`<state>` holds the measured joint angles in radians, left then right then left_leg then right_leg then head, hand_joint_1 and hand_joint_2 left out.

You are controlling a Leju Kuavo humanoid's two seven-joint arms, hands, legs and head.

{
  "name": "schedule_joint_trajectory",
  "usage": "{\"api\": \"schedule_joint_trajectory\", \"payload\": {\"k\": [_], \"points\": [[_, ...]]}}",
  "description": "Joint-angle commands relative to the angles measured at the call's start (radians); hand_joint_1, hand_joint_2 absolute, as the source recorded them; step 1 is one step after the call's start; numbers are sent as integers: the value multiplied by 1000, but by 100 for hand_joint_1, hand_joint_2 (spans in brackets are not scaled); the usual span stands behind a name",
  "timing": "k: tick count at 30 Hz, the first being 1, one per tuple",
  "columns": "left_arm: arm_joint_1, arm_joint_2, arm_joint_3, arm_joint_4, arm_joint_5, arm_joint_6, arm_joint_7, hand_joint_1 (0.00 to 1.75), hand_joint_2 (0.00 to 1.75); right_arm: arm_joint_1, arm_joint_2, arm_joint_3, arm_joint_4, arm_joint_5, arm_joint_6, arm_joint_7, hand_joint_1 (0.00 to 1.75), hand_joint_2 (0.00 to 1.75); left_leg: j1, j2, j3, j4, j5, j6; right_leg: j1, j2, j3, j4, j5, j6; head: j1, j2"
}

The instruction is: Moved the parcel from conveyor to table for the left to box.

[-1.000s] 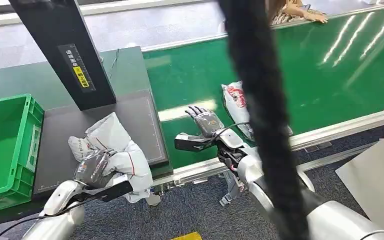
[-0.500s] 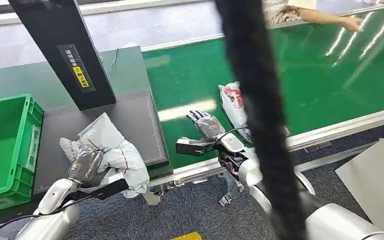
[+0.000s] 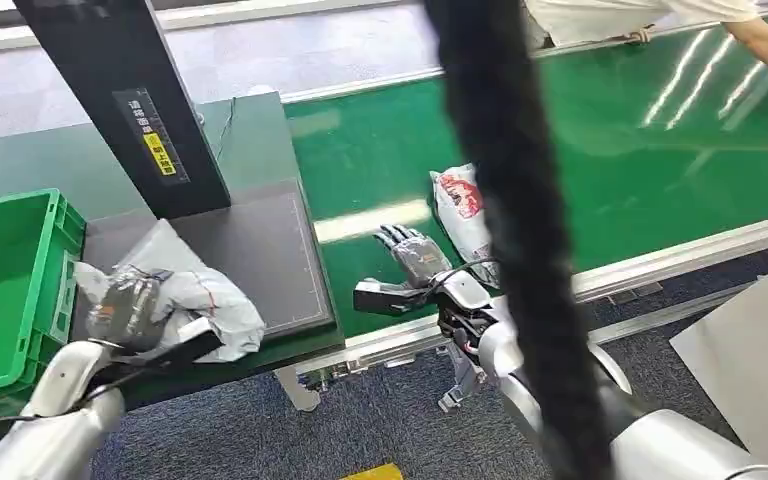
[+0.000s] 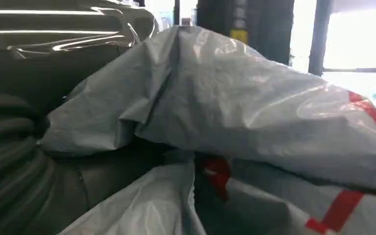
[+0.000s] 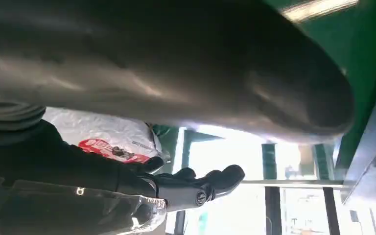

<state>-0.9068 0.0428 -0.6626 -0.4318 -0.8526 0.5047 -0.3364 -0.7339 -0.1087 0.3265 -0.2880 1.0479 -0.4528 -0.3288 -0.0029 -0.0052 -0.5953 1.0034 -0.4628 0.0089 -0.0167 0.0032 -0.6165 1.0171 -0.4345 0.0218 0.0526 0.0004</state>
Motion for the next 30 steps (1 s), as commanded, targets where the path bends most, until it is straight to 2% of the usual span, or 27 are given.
{"api": "schedule_joint_trajectory", "payload": {"k": [1,5,12,19,26,30], "points": [[-203,165,17,69,-55,-13,63,175,175,12,12,-48,21,-12,-23,-18,0,0,3,1,-4,3,0,-3,3,0,-3,1,0,-3,0,0],[-201,189,35,87,-51,0,72,175,175,16,32,-49,22,-10,-22,-14,0,0,2,5,-2,0,-1,-3,2,4,-2,0,1,-2,0,0],[-285,165,23,96,-82,-34,82,175,175,47,34,-61,24,-21,-30,-22,0,0,3,0,-6,2,0,-3,3,1,-5,1,0,-2,0,0],[-276,140,24,108,-92,-6,93,175,175,63,39,-64,25,-17,-38,-18,0,0,3,1,-5,1,0,-3,3,1,-4,0,0,-2,0,0],[-378,237,142,48,-38,185,95,175,175,65,55,-62,27,-3,-36,-17,0,0,4,3,-11,4,-1,-3,4,3,-11,3,0,-2,0,0],[-401,274,215,47,-11,187,79,175,175,60,57,-63,30,4,-32,-11,0,0,4,9,-11,4,-2,-3,4,8,-13,4,1,-4,0,0]]}}
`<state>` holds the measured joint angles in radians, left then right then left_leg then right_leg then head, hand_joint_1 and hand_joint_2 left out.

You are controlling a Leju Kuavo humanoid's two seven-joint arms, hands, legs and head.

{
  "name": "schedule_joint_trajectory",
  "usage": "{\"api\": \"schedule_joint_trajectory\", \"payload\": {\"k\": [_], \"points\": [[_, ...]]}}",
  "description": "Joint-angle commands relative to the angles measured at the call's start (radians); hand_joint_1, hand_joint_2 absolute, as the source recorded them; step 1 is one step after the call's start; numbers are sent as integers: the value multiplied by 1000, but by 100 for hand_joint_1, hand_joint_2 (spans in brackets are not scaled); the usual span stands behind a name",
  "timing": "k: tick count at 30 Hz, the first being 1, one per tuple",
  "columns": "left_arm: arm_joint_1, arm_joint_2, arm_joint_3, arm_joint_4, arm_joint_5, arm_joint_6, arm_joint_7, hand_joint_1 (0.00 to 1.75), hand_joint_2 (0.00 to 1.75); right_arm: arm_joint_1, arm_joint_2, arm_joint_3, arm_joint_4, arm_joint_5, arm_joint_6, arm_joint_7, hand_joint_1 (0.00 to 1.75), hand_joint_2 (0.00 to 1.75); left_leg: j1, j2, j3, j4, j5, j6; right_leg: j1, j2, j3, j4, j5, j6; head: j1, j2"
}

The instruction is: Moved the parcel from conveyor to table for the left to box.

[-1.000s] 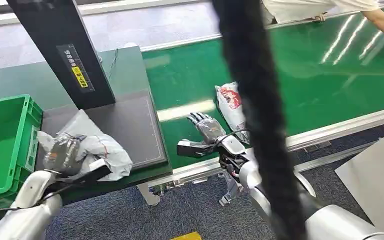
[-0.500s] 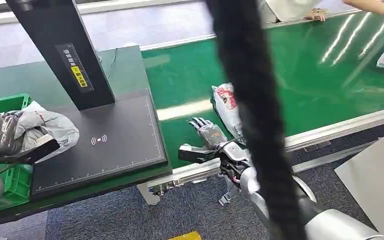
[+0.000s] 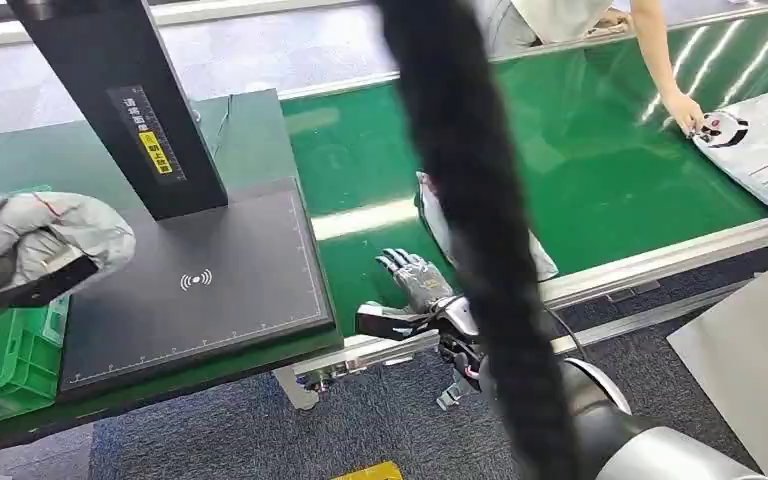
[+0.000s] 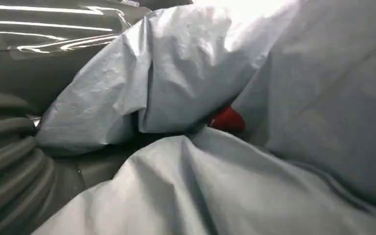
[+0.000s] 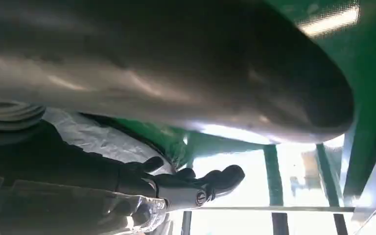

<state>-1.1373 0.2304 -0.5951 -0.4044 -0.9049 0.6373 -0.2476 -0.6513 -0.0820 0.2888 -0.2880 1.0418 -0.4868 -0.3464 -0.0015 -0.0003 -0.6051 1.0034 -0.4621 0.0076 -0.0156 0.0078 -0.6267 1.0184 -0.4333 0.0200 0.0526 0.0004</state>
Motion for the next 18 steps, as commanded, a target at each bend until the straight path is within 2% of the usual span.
{"api": "schedule_joint_trajectory", "payload": {"k": [1,6,7,10,18], "points": [[-166,93,160,20,43,61,-13,175,175,-22,30,-28,29,8,3,5,0,0,2,4,0,2,-2,-2,2,4,-2,2,-1,-2,0,0],[-139,94,207,-18,-1,61,-4,171,175,-16,34,-29,28,10,-2,4,0,0,1,1,1,1,-1,-1,1,0,0,0,0,-1,0,0],[-139,91,208,-14,-4,61,1,162,175,-14,36,-29,27,10,-4,6,0,0,2,1,2,0,-1,-2,2,0,1,0,-1,-2,0,0],[-123,86,221,1,-17,61,3,171,175,-15,39,-29,26,13,-5,7,0,0,1,0,0,0,0,-1,1,0,0,0,0,-1,0,0],[-49,100,282,56,-25,58,-13,168,175,-34,40,-31,28,32,10,24,0,0,0,2,4,-1,-1,-2,0,2,2,0,-1,-2,0,0]]}}
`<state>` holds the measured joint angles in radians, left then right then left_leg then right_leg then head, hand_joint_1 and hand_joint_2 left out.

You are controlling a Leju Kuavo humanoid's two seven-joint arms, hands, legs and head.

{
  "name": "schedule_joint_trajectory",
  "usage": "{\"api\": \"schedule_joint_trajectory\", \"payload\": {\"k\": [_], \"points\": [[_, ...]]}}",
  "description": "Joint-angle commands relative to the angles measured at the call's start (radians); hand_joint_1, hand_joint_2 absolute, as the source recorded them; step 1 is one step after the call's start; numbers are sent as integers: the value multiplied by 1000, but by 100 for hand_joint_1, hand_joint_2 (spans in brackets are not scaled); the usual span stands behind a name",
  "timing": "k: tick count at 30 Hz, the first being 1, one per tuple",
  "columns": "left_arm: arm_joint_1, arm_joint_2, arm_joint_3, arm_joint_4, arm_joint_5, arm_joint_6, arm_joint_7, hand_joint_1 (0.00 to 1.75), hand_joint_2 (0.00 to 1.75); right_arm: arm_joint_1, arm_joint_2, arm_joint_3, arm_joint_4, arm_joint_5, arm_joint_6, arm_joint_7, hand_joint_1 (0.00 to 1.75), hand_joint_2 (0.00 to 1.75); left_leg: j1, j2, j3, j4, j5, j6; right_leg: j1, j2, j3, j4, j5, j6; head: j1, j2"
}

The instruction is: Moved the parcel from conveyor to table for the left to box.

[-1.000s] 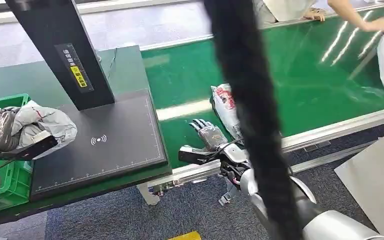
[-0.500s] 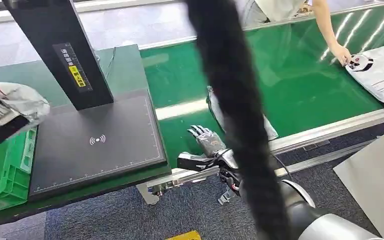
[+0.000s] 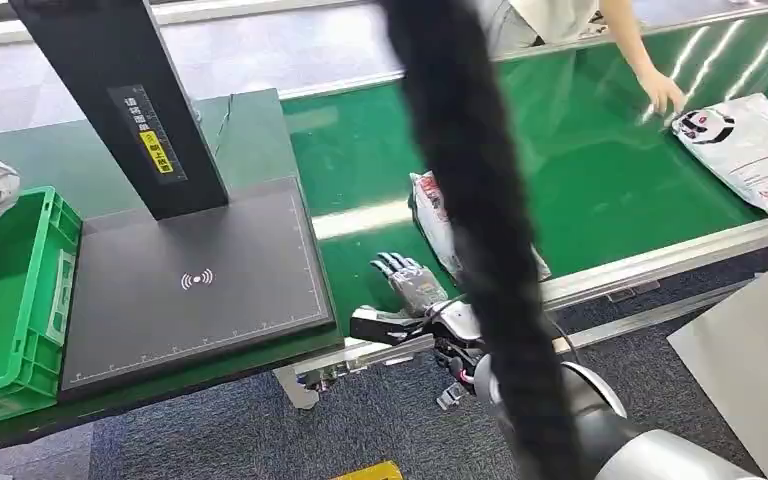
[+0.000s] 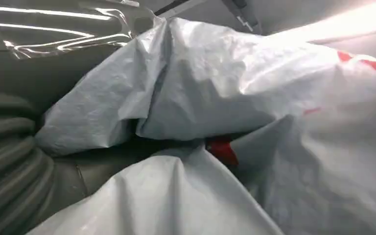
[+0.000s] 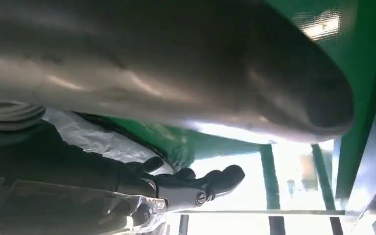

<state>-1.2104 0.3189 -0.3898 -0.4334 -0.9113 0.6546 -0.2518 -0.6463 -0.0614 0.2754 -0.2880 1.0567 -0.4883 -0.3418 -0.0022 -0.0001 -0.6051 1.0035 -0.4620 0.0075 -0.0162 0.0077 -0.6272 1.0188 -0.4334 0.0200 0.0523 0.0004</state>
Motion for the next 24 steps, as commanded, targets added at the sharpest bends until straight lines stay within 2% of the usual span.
{"api": "schedule_joint_trajectory", "payload": {"k": [1,3,4,5,6,7,8,15,18,24], "points": [[55,15,98,81,-8,44,-18,168,175,-41,17,-17,27,19,17,24,0,0,0,2,4,-2,-1,-2,0,1,3,-1,-1,-2,0,0],[83,18,117,79,-6,44,-22,169,175,-35,13,-22,23,18,15,23,0,0,0,3,5,-3,-1,-2,0,3,4,-1,0,-2,0,0],[116,1,243,-24,-132,-76,-59,161,175,-40,16,-44,52,33,-6,9,0,0,0,3,4,-2,-1,-1,0,2,3,-1,0,-1,0,0],[125,-18,379,64,-228,16,-66,94,175,-25,10,-46,26,33,5,11,0,0,0,2,2,-1,-1,-1,0,2,2,0,0,-1,0,0],[125,-15,390,100,-211,10,-51,30,175,-15,6,-50,21,33,2,10,0,0,1,2,3,-1,-1,-1,1,1,3,-1,0,-1,0,0],[123,-11,387,115,-210,-20,-45,0,175,-14,4,-51,20,33,2,11,0,0,0,2,4,-2,0,-1,0,1,2,-1,0,-1,0,0],[127,-8,384,117,-211,-30,-39,0,0,-14,2,-52,20,33,3,11,0,0,0,1,3,-1,-1,-1,1,1,2,-1,0,-1,0,0],[179,16,399,95,-186,-53,-11,0,0,-19,-1,-55,24,39,18,12,0,0,1,0,2,-1,-1,-1,1,0,2,-1,-1,-1,0,0],[168,18,392,115,-191,-59,-14,0,0,-15,-3,-60,20,37,14,17,0,0,1,1,2,-1,-1,-1,1,1,2,-1,-1,-1,0,0],[193,-6,397,112,-173,-35,-32,0,0,15,-2,-61,6,40,-11,7,0,0,1,-1,2,-1,0,-1,1,-2,2,-1,-1,-1,0,0]]}}
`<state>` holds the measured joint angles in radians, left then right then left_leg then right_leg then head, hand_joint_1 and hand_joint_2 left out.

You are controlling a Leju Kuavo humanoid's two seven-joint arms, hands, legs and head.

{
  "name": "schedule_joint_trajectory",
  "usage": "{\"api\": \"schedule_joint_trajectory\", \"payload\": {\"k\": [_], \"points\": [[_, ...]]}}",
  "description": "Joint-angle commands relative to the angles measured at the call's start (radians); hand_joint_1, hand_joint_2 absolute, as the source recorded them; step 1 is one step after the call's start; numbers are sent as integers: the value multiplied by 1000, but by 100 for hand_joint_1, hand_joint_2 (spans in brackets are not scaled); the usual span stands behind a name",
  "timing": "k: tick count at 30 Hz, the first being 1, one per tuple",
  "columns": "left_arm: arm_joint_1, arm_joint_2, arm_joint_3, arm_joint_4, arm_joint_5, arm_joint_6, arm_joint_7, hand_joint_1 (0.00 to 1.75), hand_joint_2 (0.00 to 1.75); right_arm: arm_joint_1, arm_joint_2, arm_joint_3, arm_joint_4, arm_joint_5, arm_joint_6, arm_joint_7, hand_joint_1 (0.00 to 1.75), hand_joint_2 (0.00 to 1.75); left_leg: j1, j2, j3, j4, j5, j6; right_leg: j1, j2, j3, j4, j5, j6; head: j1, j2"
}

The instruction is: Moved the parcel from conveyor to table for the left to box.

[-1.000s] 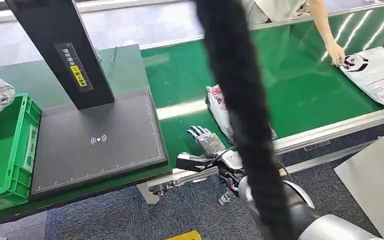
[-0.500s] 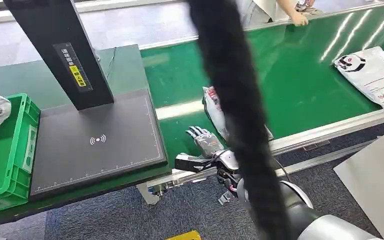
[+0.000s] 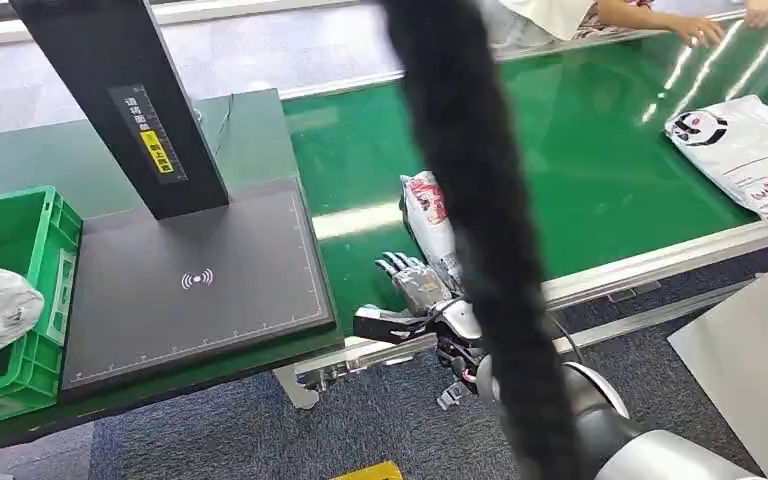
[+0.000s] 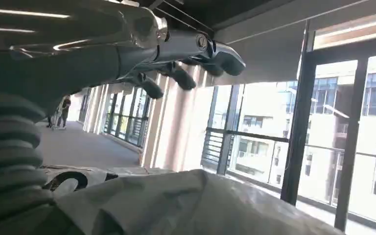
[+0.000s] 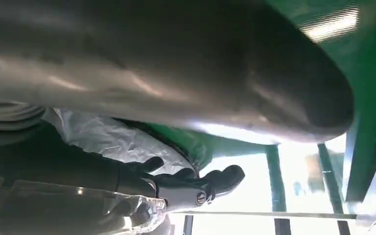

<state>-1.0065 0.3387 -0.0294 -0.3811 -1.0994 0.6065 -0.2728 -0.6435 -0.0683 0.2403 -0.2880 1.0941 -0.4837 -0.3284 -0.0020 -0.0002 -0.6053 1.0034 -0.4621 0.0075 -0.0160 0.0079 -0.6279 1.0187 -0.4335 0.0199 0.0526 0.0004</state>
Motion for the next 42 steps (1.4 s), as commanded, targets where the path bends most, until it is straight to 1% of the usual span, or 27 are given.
{"api": "schedule_joint_trajectory", "payload": {"k": [1,3,16,20,22,24,25,26,28,30,31,32,33,35,36,37,38,39,40,41,42], "points": [[-11,-28,38,61,17,12,-8,0,0,12,6,-26,5,3,-16,-6,0,0,1,-1,2,0,0,-1,1,-1,2,-1,0,-1,0,0],[-9,-30,36,61,15,12,15,0,0,4,11,-23,1,6,-16,-15,0,0,1,-1,2,-1,0,-1,1,-2,2,-1,0,-1,0,0],[-9,-29,36,60,16,10,14,0,0,0,13,-23,1,8,-12,-13,0,0,1,0,1,0,0,-1,1,-1,2,0,0,-1,0,0],[-2,-15,70,57,46,38,61,0,0,-23,19,-14,2,22,-16,-14,0,0,1,1,2,0,-1,-2,1,0,2,-1,0,-2,0,0],[-2,-10,121,51,115,48,13,0,0,-39,19,-15,5,27,-7,-7,0,0,0,2,1,0,-1,-1,0,1,0,0,0,-1,0,0],[-14,0,142,53,146,56,-14,0,0,-51,15,-15,6,30,4,-4,0,0,0,2,0,1,-1,-1,1,1,0,1,0,-1,0,0],[-22,0,182,48,206,18,-48,0,0,-53,13,-18,5,29,7,-6,0,0,1,2,1,1,-1,-2,1,1,1,1,0,-2,0,0],[-24,-8,244,36,290,-20,-89,0,0,-51,12,-19,2,27,5,-8,0,0,1,2,0,1,-1,-1,1,1,0,1,0,-1,0,0],[3,-2,250,4,320,67,-196,0,0,-44,13,-22,0,28,0,-18,0,0,1,1,1,1,-1,-1,1,0,1,1,0,-1,0,0],[19,-15,274,-16,384,84,-284,0,0,-32,16,-25,-3,28,-8,-21,0,0,2,1,2,0,-1,-2,2,0,3,0,-1,-2,0,0],[23,-39,335,-43,516,69,-385,0,0,-27,19,-28,-1,29,-12,-25,0,0,1,1,2,0,0,-1,1,-1,2,-1,0,-1,0,0],[22,-48,355,-56,572,92,-425,0,0,-28,23,-27,1,32,-11,-25,0,0,1,-1,2,0,0,-1,1,-2,2,-1,-1,-1,0,0],[33,-57,357,-113,569,92,-425,0,0,-27,25,-28,2,35,-13,-20,0,0,1,-1,3,-1,0,-1,1,-2,4,-1,-1,-1,0,0],[37,-78,371,-173,537,92,-425,0,0,-23,23,-32,1,35,-17,-14,0,0,1,-1,0,0,0,-1,1,-1,1,0,0,-1,0,0],[45,-98,332,-219,609,92,-425,0,0,-21,20,-36,1,34,-21,-15,0,0,2,-1,1,1,0,-1,2,-2,2,-1,-1,-1,0,0],[49,-101,319,-246,652,92,-425,0,0,-22,19,-37,2,34,-22,-17,0,0,2,-2,0,1,0,-1,2,-3,1,0,0,-1,0,0],[66,-109,303,-305,648,92,-425,0,0,-22,16,-40,2,36,-22,-15,0,0,2,-4,0,1,0,-1,2,-5,3,-1,-1,-1,0,0],[60,-118,298,-300,642,92,-425,0,0,-22,14,-42,2,37,-24,-16,0,0,2,-4,0,1,0,-1,2,-5,2,-1,-1,-1,0,0],[33,-121,275,-244,659,92,-425,0,0,-20,9,-45,1,35,-26,-15,0,0,2,-5,1,1,0,-1,2,-6,3,-1,-1,-1,0,0],[20,-122,282,-212,621,92,-425,0,0,-18,7,-49,0,33,-28,-19,0,0,1,-3,-1,1,0,-1,1,-4,1,-1,0,-1,0,0],[-27,-116,226,-95,534,89,-381,0,0,-11,2,-53,-3,33,-30,-13,0,0,1,-4,0,1,0,-1,2,-5,2,-1,-1,-1,0,0]]}}
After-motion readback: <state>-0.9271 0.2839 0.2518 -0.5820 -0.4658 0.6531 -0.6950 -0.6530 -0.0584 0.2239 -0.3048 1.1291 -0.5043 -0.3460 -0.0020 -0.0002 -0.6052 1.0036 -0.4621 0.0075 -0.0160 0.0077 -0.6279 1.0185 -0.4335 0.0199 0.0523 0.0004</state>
